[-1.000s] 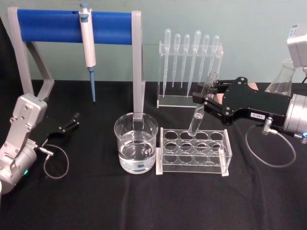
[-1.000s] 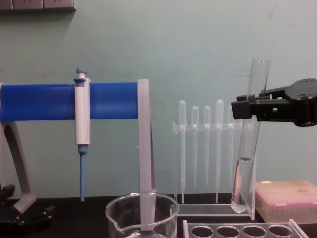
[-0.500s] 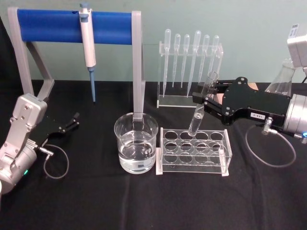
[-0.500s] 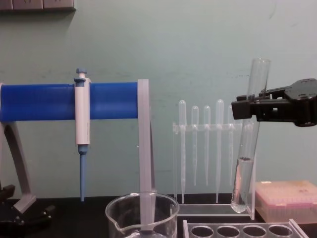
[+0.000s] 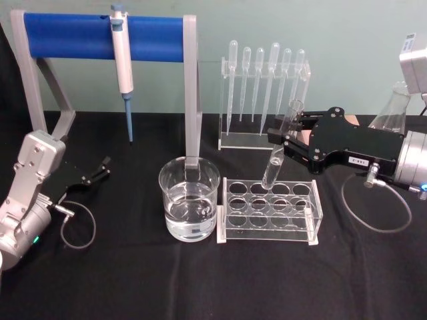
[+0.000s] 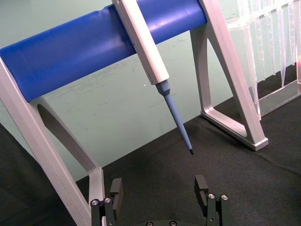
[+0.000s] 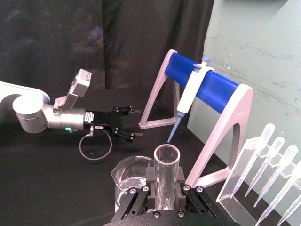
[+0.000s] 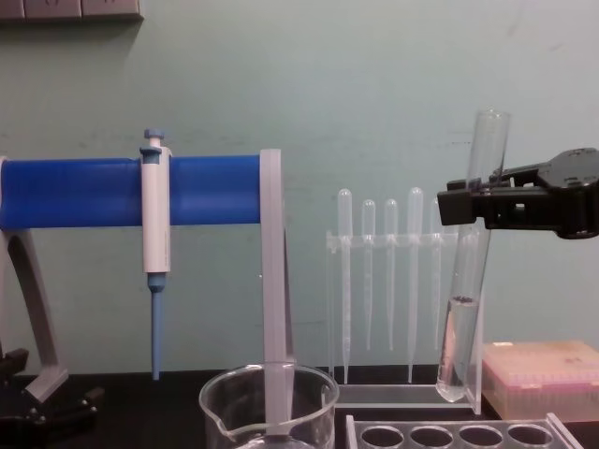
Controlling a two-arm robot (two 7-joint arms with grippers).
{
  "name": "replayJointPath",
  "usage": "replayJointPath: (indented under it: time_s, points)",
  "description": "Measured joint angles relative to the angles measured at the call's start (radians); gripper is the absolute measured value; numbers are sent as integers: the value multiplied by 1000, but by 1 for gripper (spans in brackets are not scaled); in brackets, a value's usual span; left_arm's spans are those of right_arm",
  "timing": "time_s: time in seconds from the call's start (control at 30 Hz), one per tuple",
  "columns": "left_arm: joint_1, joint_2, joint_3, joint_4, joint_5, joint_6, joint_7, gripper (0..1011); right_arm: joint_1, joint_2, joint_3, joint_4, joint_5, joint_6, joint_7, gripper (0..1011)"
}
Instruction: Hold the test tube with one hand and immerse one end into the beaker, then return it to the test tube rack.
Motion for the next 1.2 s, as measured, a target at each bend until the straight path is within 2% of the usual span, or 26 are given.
replayJointPath:
  time_s: [1.2]
  points:
    - [0,0,0,0,0,0,0,1000,0,0,0,0,0,0,0,224]
